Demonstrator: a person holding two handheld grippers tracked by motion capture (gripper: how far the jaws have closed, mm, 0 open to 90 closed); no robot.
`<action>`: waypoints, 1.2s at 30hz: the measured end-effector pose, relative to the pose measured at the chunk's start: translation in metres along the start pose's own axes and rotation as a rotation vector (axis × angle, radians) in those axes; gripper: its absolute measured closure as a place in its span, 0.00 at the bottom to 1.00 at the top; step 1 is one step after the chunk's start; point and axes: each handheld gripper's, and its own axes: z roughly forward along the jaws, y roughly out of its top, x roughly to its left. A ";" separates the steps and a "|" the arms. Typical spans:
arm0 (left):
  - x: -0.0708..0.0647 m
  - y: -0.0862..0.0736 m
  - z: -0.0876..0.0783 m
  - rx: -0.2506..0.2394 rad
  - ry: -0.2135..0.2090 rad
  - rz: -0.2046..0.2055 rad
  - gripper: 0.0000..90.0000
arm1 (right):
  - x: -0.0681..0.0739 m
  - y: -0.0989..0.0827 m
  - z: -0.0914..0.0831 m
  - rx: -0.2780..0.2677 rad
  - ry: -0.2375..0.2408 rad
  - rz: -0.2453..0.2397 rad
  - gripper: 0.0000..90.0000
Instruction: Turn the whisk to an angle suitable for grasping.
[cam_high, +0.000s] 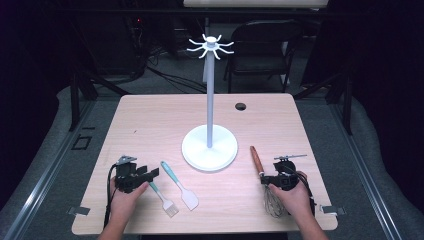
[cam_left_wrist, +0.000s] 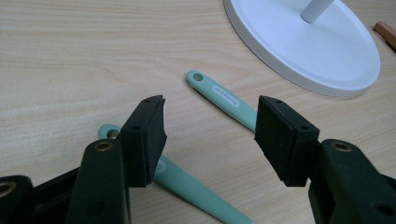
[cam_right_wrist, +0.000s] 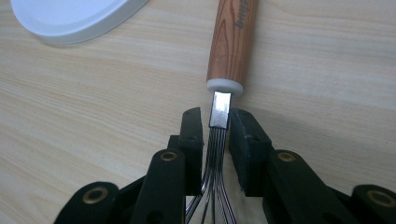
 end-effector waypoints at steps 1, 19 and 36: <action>0.000 0.000 0.000 0.000 0.000 0.000 0.47 | 0.002 0.000 0.004 0.011 -0.005 -0.005 0.83; -0.001 0.000 0.001 0.005 -0.006 0.002 0.47 | 0.009 0.001 0.009 0.042 -0.035 -0.006 0.90; -0.006 0.001 -0.002 -0.010 -0.020 0.018 0.48 | 0.005 -0.002 -0.002 0.001 -0.012 -0.014 0.90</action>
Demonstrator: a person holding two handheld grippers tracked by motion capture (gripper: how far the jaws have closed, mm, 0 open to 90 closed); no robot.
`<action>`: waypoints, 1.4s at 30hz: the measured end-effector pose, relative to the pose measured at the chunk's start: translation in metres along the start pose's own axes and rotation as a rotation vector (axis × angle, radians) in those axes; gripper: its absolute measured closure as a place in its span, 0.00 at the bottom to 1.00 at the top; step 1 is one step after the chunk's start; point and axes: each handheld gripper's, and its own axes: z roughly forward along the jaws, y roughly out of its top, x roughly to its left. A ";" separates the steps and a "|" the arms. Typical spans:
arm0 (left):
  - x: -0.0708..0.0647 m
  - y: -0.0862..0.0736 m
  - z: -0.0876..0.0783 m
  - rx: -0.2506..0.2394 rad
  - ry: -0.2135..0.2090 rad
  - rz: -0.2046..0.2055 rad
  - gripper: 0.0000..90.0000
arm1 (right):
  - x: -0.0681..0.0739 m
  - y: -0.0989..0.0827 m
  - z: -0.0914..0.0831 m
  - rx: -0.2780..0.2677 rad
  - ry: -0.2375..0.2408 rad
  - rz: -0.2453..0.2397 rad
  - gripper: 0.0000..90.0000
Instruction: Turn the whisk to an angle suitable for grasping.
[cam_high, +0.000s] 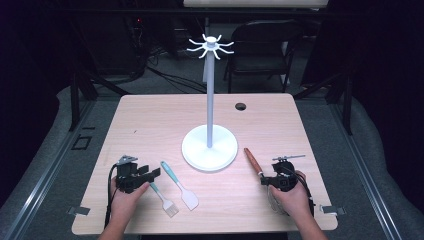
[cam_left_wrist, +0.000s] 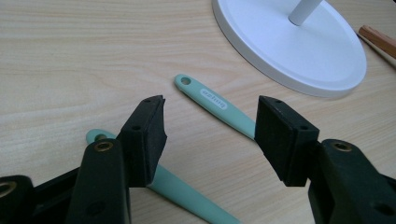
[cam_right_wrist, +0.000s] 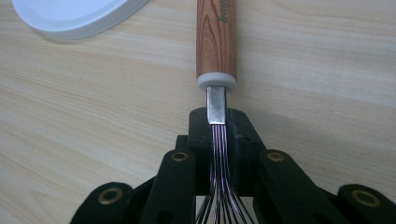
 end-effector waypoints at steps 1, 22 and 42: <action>0.000 0.000 0.000 0.000 0.000 0.000 0.48 | 0.000 0.000 -0.001 -0.007 0.003 0.000 0.90; -0.065 0.020 -0.005 -0.061 -0.134 0.137 0.50 | 0.039 -0.004 -0.027 -0.261 -0.019 -0.210 0.90; -0.136 0.043 0.045 -0.059 -0.340 0.102 0.49 | 0.084 0.002 -0.016 -0.340 0.028 -0.336 0.90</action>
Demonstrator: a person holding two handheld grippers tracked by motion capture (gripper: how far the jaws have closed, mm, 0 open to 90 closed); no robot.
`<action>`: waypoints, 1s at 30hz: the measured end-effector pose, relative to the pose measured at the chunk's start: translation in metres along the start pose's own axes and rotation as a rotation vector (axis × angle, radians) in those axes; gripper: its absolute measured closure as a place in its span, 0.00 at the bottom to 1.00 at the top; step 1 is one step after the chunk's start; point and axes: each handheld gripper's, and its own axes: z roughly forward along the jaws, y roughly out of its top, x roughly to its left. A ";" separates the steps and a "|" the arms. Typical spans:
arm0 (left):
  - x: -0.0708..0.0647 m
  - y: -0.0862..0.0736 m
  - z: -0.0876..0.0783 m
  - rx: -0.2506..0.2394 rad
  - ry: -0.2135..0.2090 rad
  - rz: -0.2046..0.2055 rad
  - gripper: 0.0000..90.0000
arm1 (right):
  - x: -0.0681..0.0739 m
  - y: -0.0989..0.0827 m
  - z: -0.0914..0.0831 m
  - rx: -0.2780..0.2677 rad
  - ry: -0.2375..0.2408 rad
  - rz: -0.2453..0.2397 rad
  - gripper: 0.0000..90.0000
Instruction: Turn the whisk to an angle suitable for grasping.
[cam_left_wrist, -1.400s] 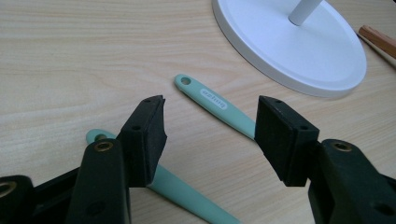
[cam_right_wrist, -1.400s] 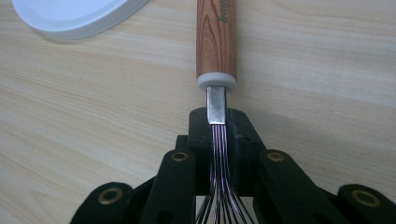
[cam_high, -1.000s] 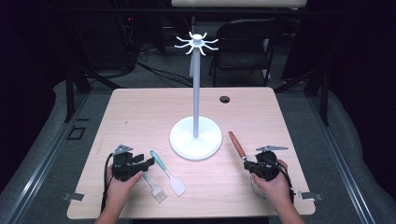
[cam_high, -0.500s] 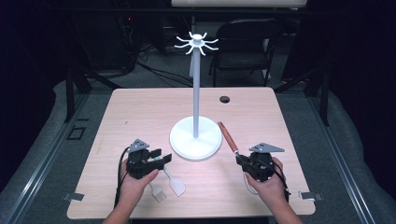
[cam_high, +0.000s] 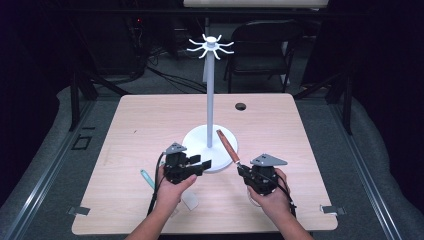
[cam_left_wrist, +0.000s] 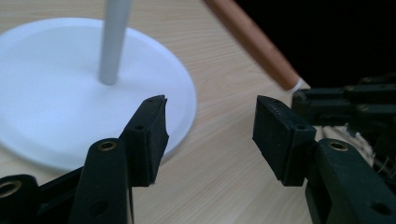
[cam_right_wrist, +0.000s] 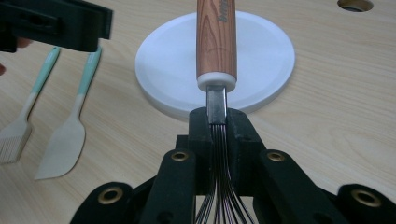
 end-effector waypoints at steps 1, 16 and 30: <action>-0.003 0.000 0.005 -0.002 -0.011 -0.002 0.49 | 0.001 -0.001 0.001 -0.002 0.001 -0.003 0.90; -0.018 0.005 0.037 0.011 -0.135 -0.076 0.51 | 0.011 -0.004 0.001 -0.027 0.020 -0.032 0.90; -0.022 0.008 0.040 0.000 -0.162 -0.077 0.62 | 0.016 -0.006 0.004 -0.026 0.030 -0.050 0.90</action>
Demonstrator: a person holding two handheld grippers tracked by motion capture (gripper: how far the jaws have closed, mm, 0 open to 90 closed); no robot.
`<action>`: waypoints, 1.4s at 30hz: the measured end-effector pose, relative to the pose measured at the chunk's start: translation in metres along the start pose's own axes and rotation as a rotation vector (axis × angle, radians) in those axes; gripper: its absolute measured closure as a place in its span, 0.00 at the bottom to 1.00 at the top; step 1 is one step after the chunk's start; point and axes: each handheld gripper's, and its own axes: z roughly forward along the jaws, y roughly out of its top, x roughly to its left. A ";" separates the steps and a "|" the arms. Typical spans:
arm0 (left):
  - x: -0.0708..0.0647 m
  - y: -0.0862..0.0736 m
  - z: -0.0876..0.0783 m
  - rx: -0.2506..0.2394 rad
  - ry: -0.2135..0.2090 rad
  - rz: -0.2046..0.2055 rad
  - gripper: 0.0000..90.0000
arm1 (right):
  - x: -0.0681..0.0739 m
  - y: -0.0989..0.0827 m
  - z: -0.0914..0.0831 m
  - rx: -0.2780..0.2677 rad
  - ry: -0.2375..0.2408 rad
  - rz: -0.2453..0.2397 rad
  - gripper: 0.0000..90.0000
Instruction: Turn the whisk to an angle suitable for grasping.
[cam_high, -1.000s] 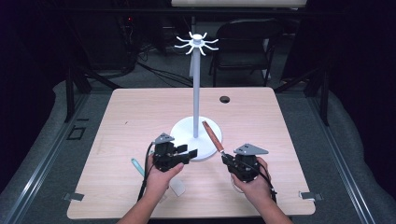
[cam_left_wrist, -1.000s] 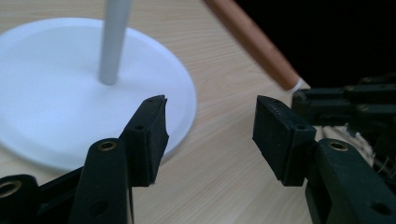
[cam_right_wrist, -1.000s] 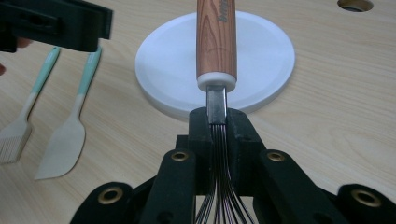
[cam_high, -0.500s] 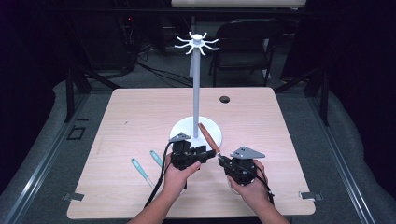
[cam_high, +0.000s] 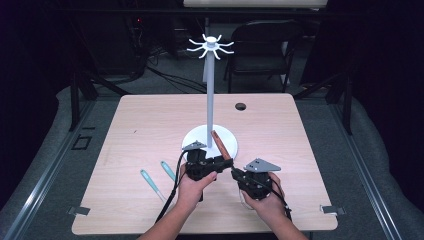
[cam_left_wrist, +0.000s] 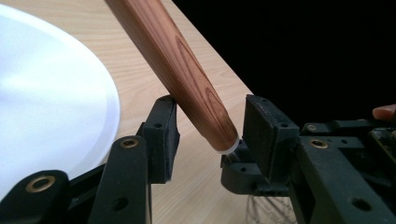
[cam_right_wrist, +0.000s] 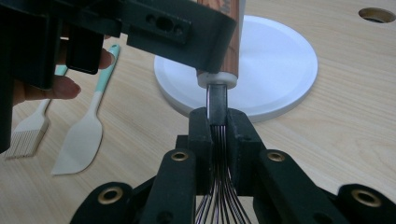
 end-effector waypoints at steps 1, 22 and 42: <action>-0.001 0.001 0.000 -0.004 0.002 0.002 0.62 | 0.000 0.000 0.000 0.000 0.000 0.000 0.90; -0.009 0.000 0.010 0.006 0.006 0.026 0.75 | 0.001 0.000 0.002 -0.009 0.015 0.010 0.90; -0.007 0.019 -0.008 -0.028 -0.033 0.049 0.81 | -0.011 0.010 -0.025 -0.036 0.043 0.043 0.73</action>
